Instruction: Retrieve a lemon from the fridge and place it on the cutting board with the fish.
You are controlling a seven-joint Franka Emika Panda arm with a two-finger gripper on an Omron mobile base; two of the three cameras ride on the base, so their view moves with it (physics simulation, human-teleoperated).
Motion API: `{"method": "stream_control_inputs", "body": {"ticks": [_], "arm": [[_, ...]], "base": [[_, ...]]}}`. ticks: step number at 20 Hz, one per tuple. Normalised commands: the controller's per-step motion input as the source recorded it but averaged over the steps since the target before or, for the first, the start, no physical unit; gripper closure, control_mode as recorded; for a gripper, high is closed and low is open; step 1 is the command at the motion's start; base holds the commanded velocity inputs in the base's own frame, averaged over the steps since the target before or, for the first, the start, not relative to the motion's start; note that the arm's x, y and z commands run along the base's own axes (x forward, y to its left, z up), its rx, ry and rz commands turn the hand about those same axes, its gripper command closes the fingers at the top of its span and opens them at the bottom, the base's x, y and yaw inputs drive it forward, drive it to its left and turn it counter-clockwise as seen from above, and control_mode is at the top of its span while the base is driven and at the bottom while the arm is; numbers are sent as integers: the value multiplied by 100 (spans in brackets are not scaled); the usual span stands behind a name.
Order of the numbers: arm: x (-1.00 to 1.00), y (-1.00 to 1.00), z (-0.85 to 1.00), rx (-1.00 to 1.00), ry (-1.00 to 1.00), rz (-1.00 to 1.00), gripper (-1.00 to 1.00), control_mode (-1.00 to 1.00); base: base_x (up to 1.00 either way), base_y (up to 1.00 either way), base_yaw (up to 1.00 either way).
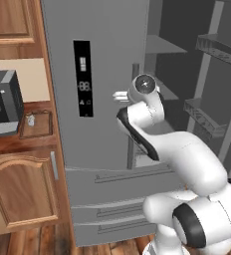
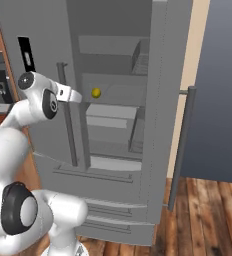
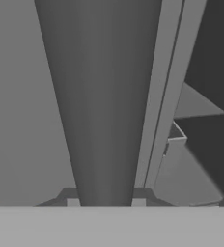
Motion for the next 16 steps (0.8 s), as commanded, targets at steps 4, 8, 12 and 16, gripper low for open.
{"method": "stream_control_inputs", "body": {"ticks": [4, 8, 12, 16], "arm": [[-61, 27, 3, 0, 0, -14, 100, -100], [-65, 31, 4, 0, 1, -18, 100, -100], [-73, 48, 0, -1, 0, -19, 100, -100], [-66, 62, 0, -4, 0, -20, 100, -100]], "base": [[0, 0, 0], [0, 0, 0], [0, 0, 0], [0, 0, 0]]}}
